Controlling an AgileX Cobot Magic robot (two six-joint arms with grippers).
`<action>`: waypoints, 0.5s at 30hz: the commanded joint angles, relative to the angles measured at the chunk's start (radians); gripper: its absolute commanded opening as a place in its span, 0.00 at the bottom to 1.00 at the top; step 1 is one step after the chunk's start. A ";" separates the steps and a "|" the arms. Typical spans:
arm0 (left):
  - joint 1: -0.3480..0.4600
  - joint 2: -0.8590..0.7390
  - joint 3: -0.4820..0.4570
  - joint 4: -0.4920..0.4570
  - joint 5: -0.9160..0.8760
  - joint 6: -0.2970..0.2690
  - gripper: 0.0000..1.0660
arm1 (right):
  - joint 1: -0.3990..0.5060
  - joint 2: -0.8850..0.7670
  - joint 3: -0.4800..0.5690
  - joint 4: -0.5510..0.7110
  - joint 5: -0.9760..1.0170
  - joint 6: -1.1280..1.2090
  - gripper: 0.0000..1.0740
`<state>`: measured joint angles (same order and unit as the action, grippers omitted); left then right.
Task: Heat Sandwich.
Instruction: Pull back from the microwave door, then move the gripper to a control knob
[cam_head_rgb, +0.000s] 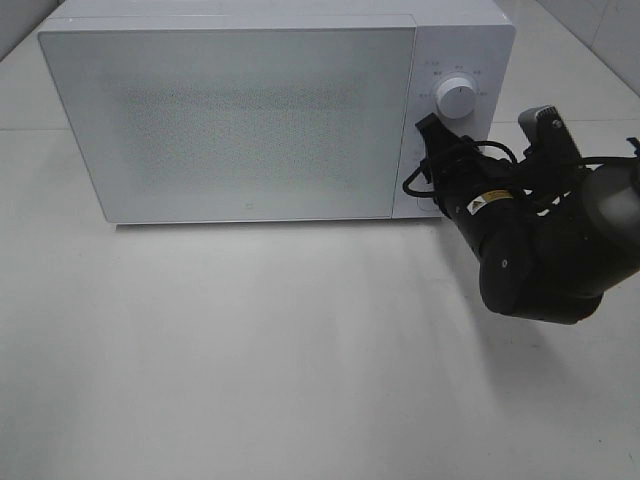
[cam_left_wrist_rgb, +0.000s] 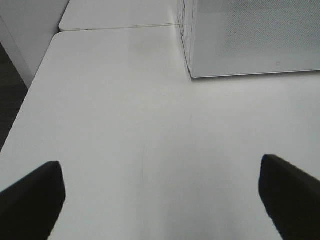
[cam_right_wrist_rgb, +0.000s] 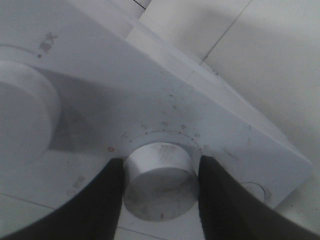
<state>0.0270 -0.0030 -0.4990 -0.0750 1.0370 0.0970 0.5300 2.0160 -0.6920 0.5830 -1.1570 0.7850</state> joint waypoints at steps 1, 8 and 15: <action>0.000 -0.028 0.005 -0.007 -0.008 -0.006 0.97 | -0.006 -0.011 -0.009 -0.002 -0.068 0.135 0.12; 0.000 -0.028 0.005 -0.007 -0.008 -0.006 0.97 | -0.006 -0.011 -0.009 -0.001 -0.091 0.254 0.12; 0.000 -0.028 0.005 -0.007 -0.008 -0.006 0.97 | -0.006 -0.011 -0.009 0.054 -0.081 0.450 0.12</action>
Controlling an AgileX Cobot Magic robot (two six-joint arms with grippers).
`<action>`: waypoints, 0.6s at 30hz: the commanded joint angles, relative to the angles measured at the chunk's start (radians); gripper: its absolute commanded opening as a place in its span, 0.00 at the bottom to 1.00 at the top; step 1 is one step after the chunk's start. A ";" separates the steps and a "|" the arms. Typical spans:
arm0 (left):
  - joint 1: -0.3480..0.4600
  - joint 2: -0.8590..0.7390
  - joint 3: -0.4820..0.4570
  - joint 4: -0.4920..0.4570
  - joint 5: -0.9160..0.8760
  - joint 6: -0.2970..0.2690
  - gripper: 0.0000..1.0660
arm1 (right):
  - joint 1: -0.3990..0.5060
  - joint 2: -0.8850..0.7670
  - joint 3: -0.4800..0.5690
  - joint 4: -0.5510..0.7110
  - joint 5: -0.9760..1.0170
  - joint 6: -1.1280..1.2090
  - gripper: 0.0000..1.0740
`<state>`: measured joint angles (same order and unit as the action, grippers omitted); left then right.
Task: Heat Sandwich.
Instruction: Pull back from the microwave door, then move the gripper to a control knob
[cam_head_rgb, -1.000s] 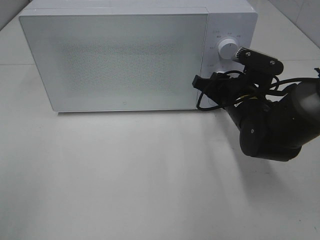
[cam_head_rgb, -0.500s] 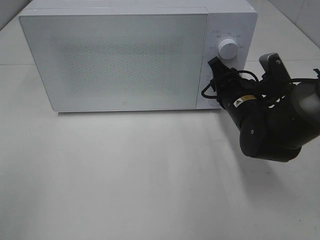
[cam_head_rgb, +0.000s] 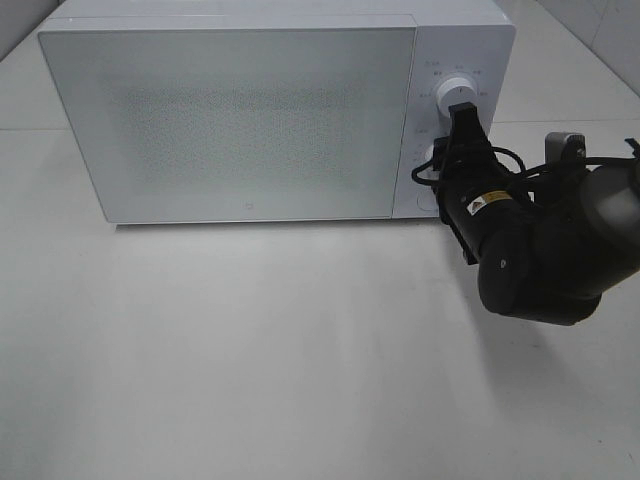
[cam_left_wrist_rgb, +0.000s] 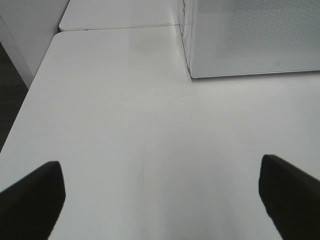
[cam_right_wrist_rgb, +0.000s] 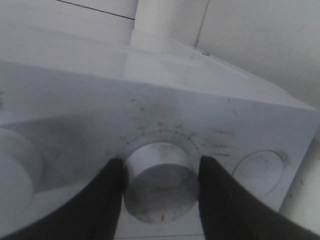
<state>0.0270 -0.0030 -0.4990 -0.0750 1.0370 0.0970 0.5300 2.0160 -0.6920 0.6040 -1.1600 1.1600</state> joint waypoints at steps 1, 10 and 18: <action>0.000 -0.028 0.005 -0.007 -0.008 -0.006 0.97 | -0.006 -0.011 -0.009 0.037 -0.078 0.094 0.12; 0.000 -0.028 0.005 -0.007 -0.008 -0.006 0.97 | -0.006 -0.011 -0.009 0.047 -0.081 0.197 0.13; 0.000 -0.028 0.005 -0.007 -0.008 -0.006 0.97 | -0.006 -0.011 -0.009 0.023 -0.081 0.173 0.15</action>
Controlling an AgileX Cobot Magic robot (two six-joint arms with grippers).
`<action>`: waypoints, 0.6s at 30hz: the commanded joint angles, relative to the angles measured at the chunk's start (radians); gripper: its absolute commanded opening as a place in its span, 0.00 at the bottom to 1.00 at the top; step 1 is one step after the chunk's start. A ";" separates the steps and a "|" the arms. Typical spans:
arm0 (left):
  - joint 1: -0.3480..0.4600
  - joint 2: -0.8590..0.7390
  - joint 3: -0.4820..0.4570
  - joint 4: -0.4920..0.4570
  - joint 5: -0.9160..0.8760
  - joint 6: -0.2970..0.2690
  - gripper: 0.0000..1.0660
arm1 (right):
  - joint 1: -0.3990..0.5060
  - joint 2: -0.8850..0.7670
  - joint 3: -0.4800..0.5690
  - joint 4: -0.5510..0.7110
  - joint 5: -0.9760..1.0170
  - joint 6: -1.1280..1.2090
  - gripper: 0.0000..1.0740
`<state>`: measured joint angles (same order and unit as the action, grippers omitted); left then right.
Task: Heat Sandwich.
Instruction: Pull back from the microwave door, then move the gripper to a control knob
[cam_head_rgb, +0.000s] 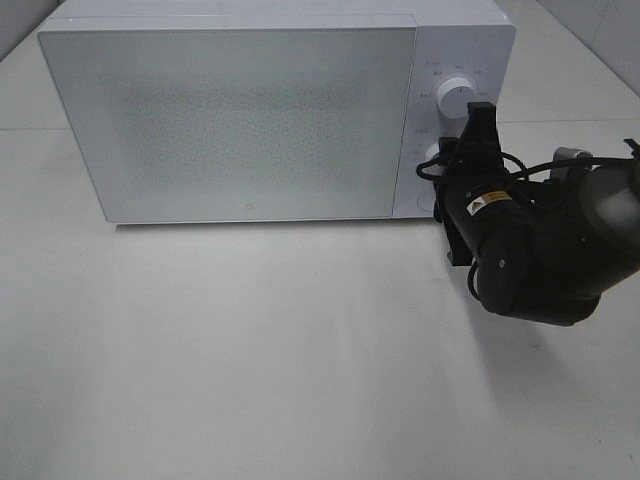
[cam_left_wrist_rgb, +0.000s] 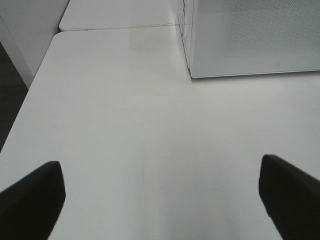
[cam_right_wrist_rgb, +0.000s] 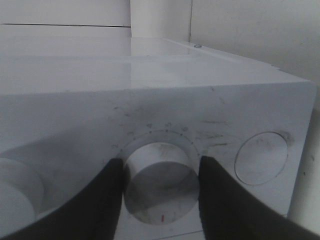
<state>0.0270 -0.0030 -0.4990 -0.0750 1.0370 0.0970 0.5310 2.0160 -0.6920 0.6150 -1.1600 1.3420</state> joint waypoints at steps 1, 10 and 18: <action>0.000 -0.028 0.005 -0.007 -0.008 -0.006 0.97 | -0.007 -0.011 -0.009 0.008 -0.081 -0.009 0.16; 0.000 -0.028 0.005 -0.007 -0.008 -0.006 0.97 | -0.007 -0.011 -0.009 -0.009 -0.083 0.001 0.23; 0.000 -0.028 0.005 -0.007 -0.008 -0.006 0.97 | -0.007 -0.011 -0.009 -0.008 -0.091 0.026 0.43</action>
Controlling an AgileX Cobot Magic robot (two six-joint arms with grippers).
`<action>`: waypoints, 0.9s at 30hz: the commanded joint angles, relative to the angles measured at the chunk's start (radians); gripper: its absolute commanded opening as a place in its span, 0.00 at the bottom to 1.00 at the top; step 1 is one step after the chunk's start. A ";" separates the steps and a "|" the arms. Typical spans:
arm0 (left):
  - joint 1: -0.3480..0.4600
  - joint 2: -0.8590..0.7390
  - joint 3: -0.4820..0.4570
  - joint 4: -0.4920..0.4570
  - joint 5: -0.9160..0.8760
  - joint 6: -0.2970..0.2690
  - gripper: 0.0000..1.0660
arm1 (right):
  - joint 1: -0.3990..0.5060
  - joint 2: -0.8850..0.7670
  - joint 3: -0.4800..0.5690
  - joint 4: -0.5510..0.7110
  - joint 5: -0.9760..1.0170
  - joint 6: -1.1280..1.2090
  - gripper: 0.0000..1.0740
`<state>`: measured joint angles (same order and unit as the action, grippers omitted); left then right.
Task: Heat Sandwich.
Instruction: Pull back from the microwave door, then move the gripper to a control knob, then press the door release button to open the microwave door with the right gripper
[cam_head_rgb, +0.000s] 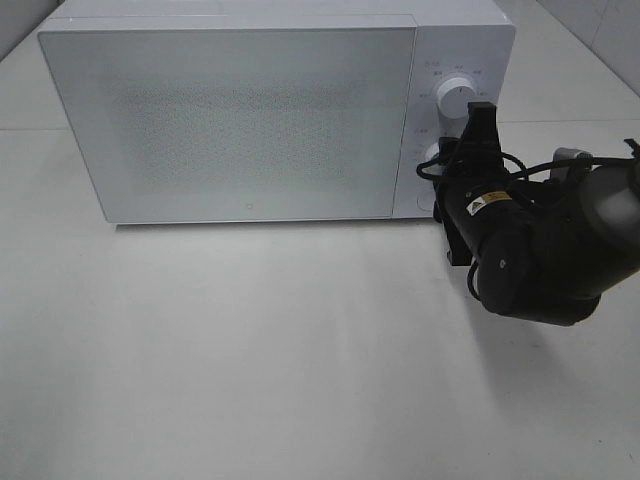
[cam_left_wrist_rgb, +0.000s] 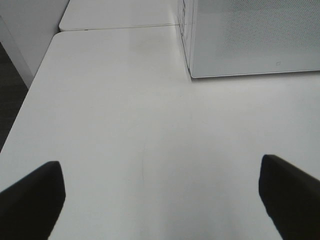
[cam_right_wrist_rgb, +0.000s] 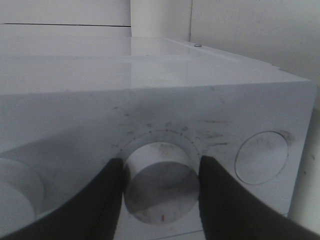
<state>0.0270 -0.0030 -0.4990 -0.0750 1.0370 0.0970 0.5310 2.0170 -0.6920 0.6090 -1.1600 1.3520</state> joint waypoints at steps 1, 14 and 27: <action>0.000 -0.028 0.005 -0.007 -0.008 -0.006 0.97 | -0.007 -0.012 -0.009 -0.002 -0.095 0.016 0.45; 0.000 -0.028 0.005 -0.007 -0.008 -0.006 0.97 | -0.007 -0.012 -0.009 -0.011 -0.114 0.015 0.72; 0.000 -0.028 0.005 -0.007 -0.008 -0.006 0.97 | -0.007 -0.028 0.062 -0.124 -0.108 0.085 0.71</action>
<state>0.0270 -0.0030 -0.4990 -0.0750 1.0370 0.0970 0.5300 2.0090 -0.6450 0.5150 -1.2080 1.4210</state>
